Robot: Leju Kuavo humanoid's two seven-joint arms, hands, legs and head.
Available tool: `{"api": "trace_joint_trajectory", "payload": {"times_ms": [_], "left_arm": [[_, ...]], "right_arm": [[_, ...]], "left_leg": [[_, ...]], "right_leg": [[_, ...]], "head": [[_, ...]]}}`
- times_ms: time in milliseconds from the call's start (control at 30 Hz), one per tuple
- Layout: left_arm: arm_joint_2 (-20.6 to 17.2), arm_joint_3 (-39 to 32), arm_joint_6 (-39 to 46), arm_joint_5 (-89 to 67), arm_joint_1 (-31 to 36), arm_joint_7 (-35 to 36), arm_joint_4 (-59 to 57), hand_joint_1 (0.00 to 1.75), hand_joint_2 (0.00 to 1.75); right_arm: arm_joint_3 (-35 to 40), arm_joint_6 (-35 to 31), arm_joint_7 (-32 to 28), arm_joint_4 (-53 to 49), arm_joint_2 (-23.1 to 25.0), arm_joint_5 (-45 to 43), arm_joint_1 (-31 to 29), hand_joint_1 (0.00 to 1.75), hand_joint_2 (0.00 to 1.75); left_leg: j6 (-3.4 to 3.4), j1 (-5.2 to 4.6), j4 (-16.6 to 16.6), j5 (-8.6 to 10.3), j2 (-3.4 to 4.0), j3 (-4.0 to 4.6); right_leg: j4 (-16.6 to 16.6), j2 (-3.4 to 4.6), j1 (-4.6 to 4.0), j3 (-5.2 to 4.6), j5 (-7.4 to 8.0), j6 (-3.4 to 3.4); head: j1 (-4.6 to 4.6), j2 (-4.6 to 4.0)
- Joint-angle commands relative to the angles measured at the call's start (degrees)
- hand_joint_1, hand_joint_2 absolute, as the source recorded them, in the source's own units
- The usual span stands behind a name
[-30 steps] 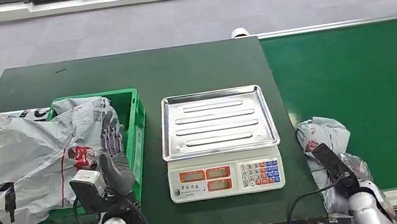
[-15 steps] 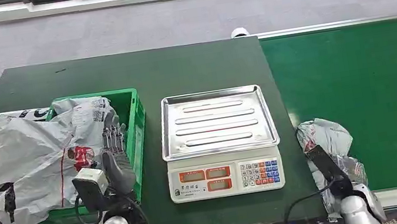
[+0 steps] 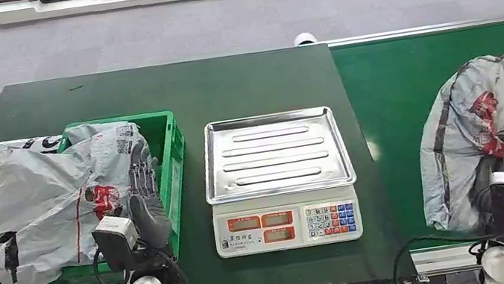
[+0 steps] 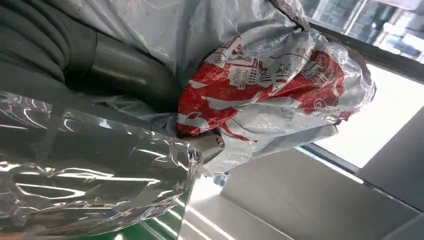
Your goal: Moved the parcel from conveyor to table for the left to box.
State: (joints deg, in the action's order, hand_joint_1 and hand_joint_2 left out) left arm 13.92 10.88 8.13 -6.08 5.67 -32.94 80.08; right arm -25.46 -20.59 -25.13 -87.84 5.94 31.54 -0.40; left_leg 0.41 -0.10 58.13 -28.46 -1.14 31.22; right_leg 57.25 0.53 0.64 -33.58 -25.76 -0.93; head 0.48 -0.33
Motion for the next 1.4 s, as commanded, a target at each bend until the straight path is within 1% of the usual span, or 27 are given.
{"api": "trace_joint_trajectory", "payload": {"times_ms": [33, 67, 133, 267, 333, 400, 433, 467, 500, 533, 567, 600, 633, 667, 767, 800, 833, 967, 1033, 1067, 1100, 1133, 1167, 1233, 1267, 1300, 1400], "left_arm": [[0.98, -0.4, -0.07, -0.2, 1.78, 0.08, -2.42, 0.0, 0.0], [0.94, -0.49, -0.15, -0.28, 1.93, 0.17, -2.46, 0.0, 0.0], [0.87, -0.56, -0.35, -0.37, 2.28, 0.32, -2.83, 0.0, 0.0], [0.75, -0.81, -0.72, -0.48, 2.61, 0.33, -3.69, 0.0, 0.0], [0.87, -0.84, -1.21, -0.73, 3.0, 0.23, -4.14, 0.0, 0.0], [1.24, -0.66, -1.75, -0.99, 4.04, 0.23, -5.35, 0.0, 0.0], [1.3, -0.47, -1.95, -1.02, 4.55, 0.2, -6.05, 0.0, 0.0], [1.38, -0.2, -2.13, -0.91, 5.16, 0.17, -6.97, 0.0, 0.0], [1.27, 0.27, -2.1, -0.85, 5.86, 0.12, -8.44, 0.0, 0.0], [1.17, 0.56, -1.37, -0.84, 6.32, -0.08, -9.68, 0.0, 0.0], [0.98, 0.94, -0.98, -0.7, 6.69, -0.4, -10.73, 0.0, 0.0], [0.8, 1.42, -0.19, -0.32, 6.9, -1.09, -11.84, 0.0, 0.0], [0.79, 1.61, 0.35, 0.04, 6.73, -1.81, -12.02, 0.0, 0.0], [0.87, 1.63, 0.76, 0.69, 6.35, -2.58, -11.61, 0.0, 0.0], [1.01, 1.85, 0.65, 2.05, 6.16, -3.34, -10.69, 0.0, 0.0], [1.01, 2.11, 0.33, 2.81, 6.43, -3.53, -10.87, 0.0, 0.0], [0.8, 2.58, 0.2, 3.62, 6.65, -3.99, -11.06, 0.0, 0.0], [0.8, 2.58, 0.2, 3.62, 6.65, -3.99, -11.06, 0.0, 0.0], [0.51, 3.16, 0.09, 3.71, 6.78, -4.09, -11.23, 0.0, 0.0], [-0.29, 4.09, 0.26, 4.27, 6.47, -4.36, -10.46, 0.0, 0.0], [-0.29, 4.09, 0.26, 4.27, 6.47, -4.36, -10.46, 0.0, 0.0], [-0.31, 4.1, 0.26, 4.27, 6.45, -4.36, -10.43, 0.0, 0.0], [-0.37, 4.18, 0.31, 4.34, 6.36, -4.38, -10.24, 0.0, 0.0], [-0.61, 4.42, 0.58, 4.85, 6.54, -4.35, -10.71, 0.0, 0.0], [-0.71, 4.52, 0.64, 5.08, 6.74, -4.38, -11.16, 0.0, 0.0], [-0.81, 4.61, 0.68, 5.29, 7.01, -4.5, -11.82, 0.0, 0.0], [-0.93, 4.75, 0.74, 5.65, 7.73, -5.02, -13.24, 0.0, 0.0]], "right_arm": [[6.16, -1.79, -3.36, -13.02, 4.64, -1.16, 3.69, 1.75, 1.75], [7.41, -2.46, -2.25, -13.73, 4.7, 0.16, 4.08, 1.75, 1.75], [8.2, -3.62, -2.1, -15.1, 4.8, -0.28, 4.96, 1.75, 1.75], [8.27, -5.12, -3.47, -17.06, 4.93, -1.85, 6.57, 1.75, 1.75], [8.44, -5.69, -3.88, -17.14, 4.56, -1.9, 5.47, 1.75, 1.75], [8.45, -5.66, -1.78, -11.53, 1.88, 0.34, -1.22, 1.75, 1.75], [8.35, -4.51, 0.02, -6.27, 0.06, 1.65, -6.2, 1.75, 1.75], [8.02, -4.05, 1.41, 0.97, -1.9, 3.0, -12.15, 1.75, 1.75], [7.74, -3.26, 1.23, 12.81, -3.89, 3.26, -20.88, 1.75, 1.75], [7.91, -4.01, 0.94, 21.95, -4.95, 4.61, -26.96, 1.75, 1.75], [7.67, -4.48, -0.03, 29.85, -5.1, 5.29, -31.97, 1.75, 1.75], [8.26, -4.64, -1.63, 38.8, -4.75, 6.08, -36.92, 1.75, 1.75], [9.51, -5.25, -2.41, 44.17, -4.13, 7.49, -39.43, 1.75, 1.75], [11.62, -6.67, -2.96, 48.72, -2.76, 9.71, -41.13, 1.75, 1.75], [16.37, -6.13, -4.68, 53.8, 2.17, 12.02, -41.15, 1.75, 1.75], [18.99, -7.17, -4.23, 55.18, 3.86, 14.26, -40.5, 1.75, 1.75], [20.42, -7.35, -4.6, 56.06, 5.57, 14.79, -39.83, 1.75, 1.75], [20.42, -7.35, -4.6, 56.06, 5.57, 14.79, -39.83, 1.75, 1.75], [22.48, -6.24, -5.28, 57.77, 7.95, 14.77, -39.11, 1.75, 1.75], [26.04, -4.95, -5.08, 60.51, 9.78, 13.23, -41.14, 1.75, 1.75], [26.04, -4.95, -5.08, 60.51, 9.78, 13.23, -41.14, 1.75, 1.75], [26.08, -4.73, -5.08, 60.52, 9.45, 13.22, -41.33, 1.75, 1.75], [26.37, -3.41, -5.28, 60.55, 9.46, 12.59, -41.66, 1.75, 1.75], [27.79, 1.07, -5.85, 60.82, 10.24, 10.28, -43.14, 1.75, 1.75], [28.22, 2.48, -5.98, 60.71, 10.56, 9.44, -43.35, 1.75, 1.75], [29.18, 3.88, -5.73, 60.77, 10.99, 8.77, -43.68, 1.75, 1.75], [31.18, 5.94, -6.28, 60.12, 12.22, 8.07, -43.27, 1.75, 1.75]], "left_leg": [[-0.09, -0.03, -0.06, 0.01, 0.06, 0.0], [-0.11, -0.02, -0.09, 0.01, 0.11, -0.02], [-0.06, 0.0, -0.03, -0.02, 0.16, -0.02], [-0.11, 0.02, -0.12, 0.03, 0.08, -0.1], [-0.09, 0.03, -0.14, 0.03, 0.03, -0.1], [-0.08, 0.01, -0.12, 0.03, 0.13, -0.08], [-0.03, -0.01, -0.03, 0.01, 0.24, -0.01], [-0.04, 0.02, -0.07, 0.02, 0.54, -0.05], [-0.02, 0.0, -0.06, 0.03, 0.62, -0.04], [0.0, 0.05, -0.04, 0.01, 0.91, -0.04], [-0.01, 0.01, -0.18, 0.16, 1.19, -0.04], [0.01, 0.05, -0.13, 0.12, 1.19, 0.35], [0.01, 0.05, -0.18, 0.23, 1.55, 0.3], [0.02, 0.04, -0.1, 0.0, 1.48, 0.2], [-0.04, 0.01, -0.15, 0.26, 1.59, 0.29], [-0.04, 0.03, -0.06, 0.24, 1.27, 0.37], [-0.08, 0.07, -0.09, 0.3, 1.27, -0.2], [-0.1, 0.07, -0.13, 0.31, 1.31, -0.21], [-0.15, 0.06, -0.27, 0.37, 1.38, -0.24], [-0.16, 0.07, -0.13, 0.38, 1.19, -0.26], [-0.13, 0.09, -0.08, 0.36, 1.04, -0.22], [-0.28, 0.12, -0.21, 0.46, 0.96, 0.0], [-0.27, 0.1, -0.15, 0.47, 0.77, 0.08], [-0.34, 0.12, -0.3, 0.56, 0.74, 0.07], [-0.31, 0.1, -0.14, 0.53, 0.64, 0.27], [-0.33, 0.09, -0.22, 0.56, 0.64, 0.23], [-0.35, 0.08, -0.28, 0.6, 0.64, 0.24]], "right_leg": [[0.03, -0.06, 0.02, -0.03, -0.02, 0.07], [-0.01, -0.03, 0.0, -0.03, -0.01, 0.09], [0.04, 0.07, -0.01, -0.02, -0.01, 0.06], [-0.03, -0.13, -0.03, 0.06, -0.02, 0.08], [-0.05, -0.11, -0.04, 0.07, -0.01, 0.08], [-0.04, -0.01, -0.01, 0.04, 0.02, 0.05], [0.06, 0.16, 0.01, -0.06, 0.05, 0.02], [-0.02, 0.39, -0.01, -0.05, 0.16, 0.02], [-0.01, 0.5, 0.01, -0.09, 0.21, 0.0], [-0.07, 0.82, -0.04, -0.05, 0.31, -0.01], [-0.23, 1.02, -0.01, -0.11, 0.54, -0.03], [-0.19, 1.09, -0.04, -0.06, 0.49, -0.02], [-0.3, 1.38, -0.04, -0.16, 0.73, -0.03], [-0.16, 1.32, -0.03, -0.03, 0.52, -0.02], [-0.18, 1.32, 0.0, -0.21, 0.76, 0.06], [-0.07, 1.04, -0.03, -0.16, 0.69, 0.05], [-0.06, 1.09, -0.08, -0.12, 0.71, 0.14], [-0.08, 1.12, -0.08, -0.12, 0.73, 0.15], [-0.18, 1.14, -0.08, -0.14, 0.79, 0.19], [-0.02, 1.07, -0.09, -0.13, 0.73, 0.2], [0.1, 0.99, -0.09, -0.13, 0.67, 0.19], [0.19, 0.87, -0.11, -0.43, 0.61, 0.31], [0.25, 0.72, -0.1, -0.5, 0.54, 0.34], [0.11, 0.59, -0.13, -0.49, 0.59, 0.37], [0.26, 0.61, -0.09, -0.66, 0.56, 0.32], [0.21, 0.56, -0.09, -0.62, 0.57, 0.33], [0.13, 0.52, -0.08, -0.58, 0.62, 0.34]], "head": [[0.0, 0.0], [0.0, 0.0], [0.0, 0.0], [0.0, 0.0], [0.0, 0.0], [0.0, 0.02], [0.02, 0.0], [0.0, 0.0], [0.0, 0.02], [0.02, 0.0], [0.02, 0.0], [0.02, 0.0], [0.02, 0.0], [0.02, 0.0], [0.0, 0.0], [0.0, 0.0], [0.0, 0.0], [0.0, 0.0], [0.0, 0.0], [0.0, 0.0], [0.0, 0.0], [0.0, 0.0], [0.0, 0.0], [0.0, 0.0], [0.0, 0.0], [0.0, 0.0], [0.0, 0.0]]}}
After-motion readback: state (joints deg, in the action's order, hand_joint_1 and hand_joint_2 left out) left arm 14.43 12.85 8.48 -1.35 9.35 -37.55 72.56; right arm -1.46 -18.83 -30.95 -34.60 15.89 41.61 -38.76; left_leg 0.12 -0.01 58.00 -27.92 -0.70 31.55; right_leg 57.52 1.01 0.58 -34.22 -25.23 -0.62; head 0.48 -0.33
